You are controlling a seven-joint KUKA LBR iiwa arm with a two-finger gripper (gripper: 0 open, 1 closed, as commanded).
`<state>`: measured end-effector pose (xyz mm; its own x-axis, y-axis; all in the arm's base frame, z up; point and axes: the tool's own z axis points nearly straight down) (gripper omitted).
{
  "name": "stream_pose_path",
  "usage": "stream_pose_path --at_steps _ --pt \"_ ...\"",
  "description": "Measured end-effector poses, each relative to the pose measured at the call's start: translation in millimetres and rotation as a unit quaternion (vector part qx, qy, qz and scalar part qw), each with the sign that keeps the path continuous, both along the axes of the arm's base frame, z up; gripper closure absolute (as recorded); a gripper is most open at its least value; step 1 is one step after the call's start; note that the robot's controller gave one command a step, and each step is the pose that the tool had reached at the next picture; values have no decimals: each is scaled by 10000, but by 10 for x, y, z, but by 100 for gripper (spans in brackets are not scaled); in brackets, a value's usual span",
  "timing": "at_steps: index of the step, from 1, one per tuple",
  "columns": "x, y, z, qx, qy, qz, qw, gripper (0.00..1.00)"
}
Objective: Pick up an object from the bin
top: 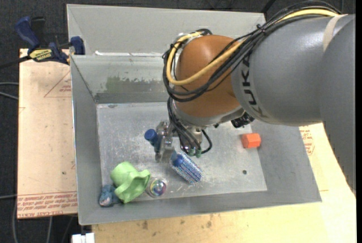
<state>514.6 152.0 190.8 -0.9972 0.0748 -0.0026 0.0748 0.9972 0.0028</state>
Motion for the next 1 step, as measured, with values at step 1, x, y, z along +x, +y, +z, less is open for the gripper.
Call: stream_pose_path --at_steps 1 --pt "4 7 84 -3 7 7 10000 100"
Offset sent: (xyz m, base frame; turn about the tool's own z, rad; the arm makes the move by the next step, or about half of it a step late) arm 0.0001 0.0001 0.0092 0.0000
